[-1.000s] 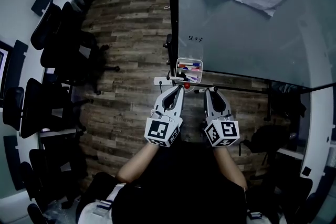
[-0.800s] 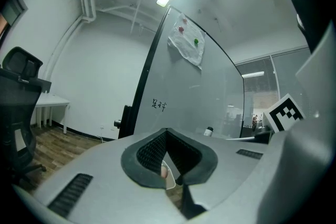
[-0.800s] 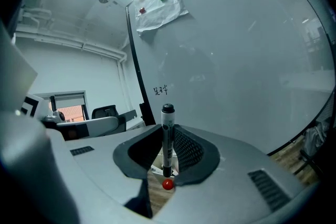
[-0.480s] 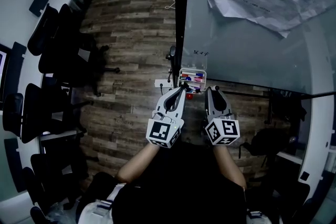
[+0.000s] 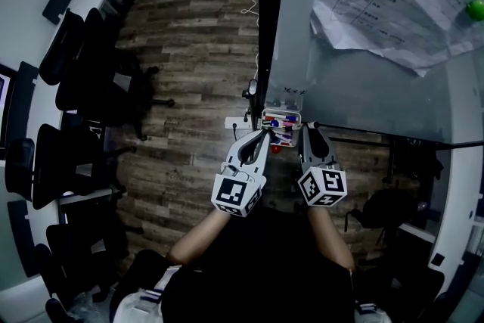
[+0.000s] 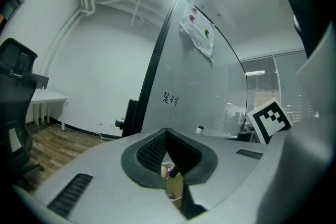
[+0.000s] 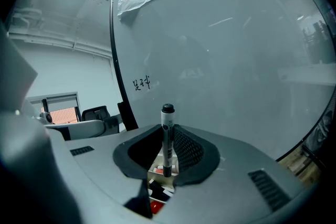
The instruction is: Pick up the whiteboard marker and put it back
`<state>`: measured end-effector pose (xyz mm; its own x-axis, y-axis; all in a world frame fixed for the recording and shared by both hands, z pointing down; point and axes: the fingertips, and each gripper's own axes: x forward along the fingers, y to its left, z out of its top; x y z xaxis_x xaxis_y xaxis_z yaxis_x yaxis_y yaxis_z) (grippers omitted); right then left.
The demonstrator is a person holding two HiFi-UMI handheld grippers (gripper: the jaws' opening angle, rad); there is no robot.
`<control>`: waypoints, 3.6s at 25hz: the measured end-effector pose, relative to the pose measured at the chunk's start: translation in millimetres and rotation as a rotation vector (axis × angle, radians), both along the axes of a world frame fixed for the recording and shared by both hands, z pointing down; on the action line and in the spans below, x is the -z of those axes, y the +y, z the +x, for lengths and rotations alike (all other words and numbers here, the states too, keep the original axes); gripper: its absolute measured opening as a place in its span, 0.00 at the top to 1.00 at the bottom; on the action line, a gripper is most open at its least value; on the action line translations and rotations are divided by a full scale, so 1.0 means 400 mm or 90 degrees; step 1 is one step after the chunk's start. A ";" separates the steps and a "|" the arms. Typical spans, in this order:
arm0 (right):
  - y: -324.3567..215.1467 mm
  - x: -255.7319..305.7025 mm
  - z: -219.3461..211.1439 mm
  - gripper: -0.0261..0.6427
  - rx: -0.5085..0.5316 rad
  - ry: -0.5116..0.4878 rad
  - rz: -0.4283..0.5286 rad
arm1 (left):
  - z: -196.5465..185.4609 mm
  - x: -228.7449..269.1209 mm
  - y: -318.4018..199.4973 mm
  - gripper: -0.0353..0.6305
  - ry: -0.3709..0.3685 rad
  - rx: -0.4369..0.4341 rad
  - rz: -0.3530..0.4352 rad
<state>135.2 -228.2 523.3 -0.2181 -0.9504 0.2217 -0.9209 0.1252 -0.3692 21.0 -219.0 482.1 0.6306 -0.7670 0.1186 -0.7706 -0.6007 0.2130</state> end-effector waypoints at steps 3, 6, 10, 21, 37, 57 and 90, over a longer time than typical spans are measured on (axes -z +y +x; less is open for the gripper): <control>-0.014 -0.008 -0.005 0.85 0.001 -0.002 -0.002 | -0.001 -0.005 -0.009 0.94 0.000 -0.003 -0.004; -0.026 -0.014 -0.009 0.85 -0.001 -0.005 -0.003 | -0.005 -0.008 -0.015 0.94 -0.002 -0.004 -0.005; -0.042 -0.025 0.001 0.85 -0.009 -0.008 -0.008 | -0.008 -0.013 -0.023 0.94 -0.004 -0.004 -0.009; -0.061 -0.078 0.008 0.85 -0.008 -0.003 -0.039 | 0.007 -0.022 -0.048 0.94 0.001 -0.009 -0.017; -0.064 -0.150 -0.014 0.85 0.012 0.002 -0.082 | -0.004 -0.028 -0.055 0.94 0.000 0.004 -0.020; -0.072 -0.182 -0.017 0.85 0.025 0.012 -0.110 | -0.005 -0.034 -0.059 0.94 0.003 0.005 -0.028; -0.026 -0.203 0.012 0.79 0.025 0.023 -0.133 | -0.020 -0.013 -0.012 0.94 0.014 0.017 -0.016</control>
<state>139.9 -238.4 604.5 -0.2418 -0.8741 0.4213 -0.9301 0.0850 -0.3574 13.1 -223.7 487.3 0.6127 -0.7805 0.1245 -0.7811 -0.5740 0.2456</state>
